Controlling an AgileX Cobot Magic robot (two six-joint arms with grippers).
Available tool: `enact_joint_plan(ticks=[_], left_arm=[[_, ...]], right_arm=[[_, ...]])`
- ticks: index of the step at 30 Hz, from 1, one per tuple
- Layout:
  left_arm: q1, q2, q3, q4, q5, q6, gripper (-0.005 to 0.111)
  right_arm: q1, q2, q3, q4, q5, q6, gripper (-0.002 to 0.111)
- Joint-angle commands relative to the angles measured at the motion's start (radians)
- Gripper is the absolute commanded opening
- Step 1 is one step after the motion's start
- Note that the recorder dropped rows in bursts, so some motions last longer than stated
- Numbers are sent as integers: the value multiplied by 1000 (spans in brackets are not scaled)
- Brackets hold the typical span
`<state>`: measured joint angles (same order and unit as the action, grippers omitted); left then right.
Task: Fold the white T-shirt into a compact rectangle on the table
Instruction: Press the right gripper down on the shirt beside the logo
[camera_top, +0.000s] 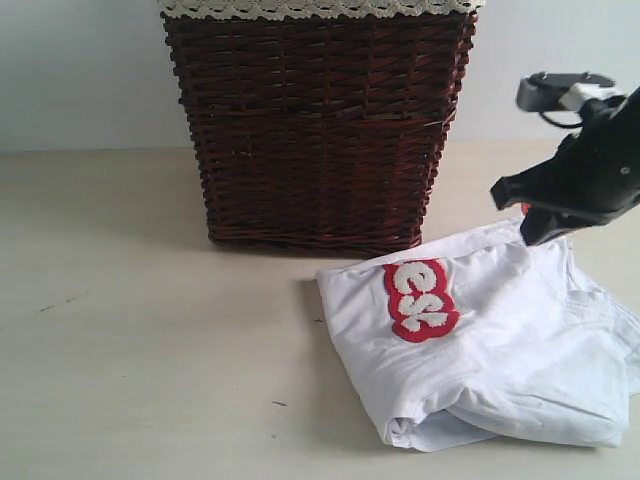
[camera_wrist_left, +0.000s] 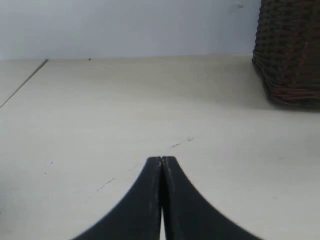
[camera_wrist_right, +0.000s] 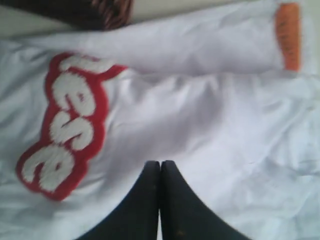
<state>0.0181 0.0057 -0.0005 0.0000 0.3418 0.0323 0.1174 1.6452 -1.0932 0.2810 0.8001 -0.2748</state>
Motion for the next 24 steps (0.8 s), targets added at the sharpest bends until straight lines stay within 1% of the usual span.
enact_joint_plan(ticks=[1, 6, 9, 12, 20, 24], left_arm=[[1, -6, 0, 0, -8, -9, 1], [1, -6, 0, 0, -8, -9, 1], [1, -6, 0, 0, -8, -9, 1], [1, -6, 0, 0, -8, -9, 1], [1, -6, 0, 0, -8, -9, 1], [1, -6, 0, 0, -8, -9, 1]], right_arm=[[131, 8, 89, 13, 5, -11, 0], [236, 10, 181, 13, -6, 17, 0], [275, 12, 230, 13, -56, 48, 0], [306, 34, 249, 11, -66, 53, 0], [319, 155, 247, -32, -62, 105, 0], [319, 120, 174, -38, -4, 75, 0]])
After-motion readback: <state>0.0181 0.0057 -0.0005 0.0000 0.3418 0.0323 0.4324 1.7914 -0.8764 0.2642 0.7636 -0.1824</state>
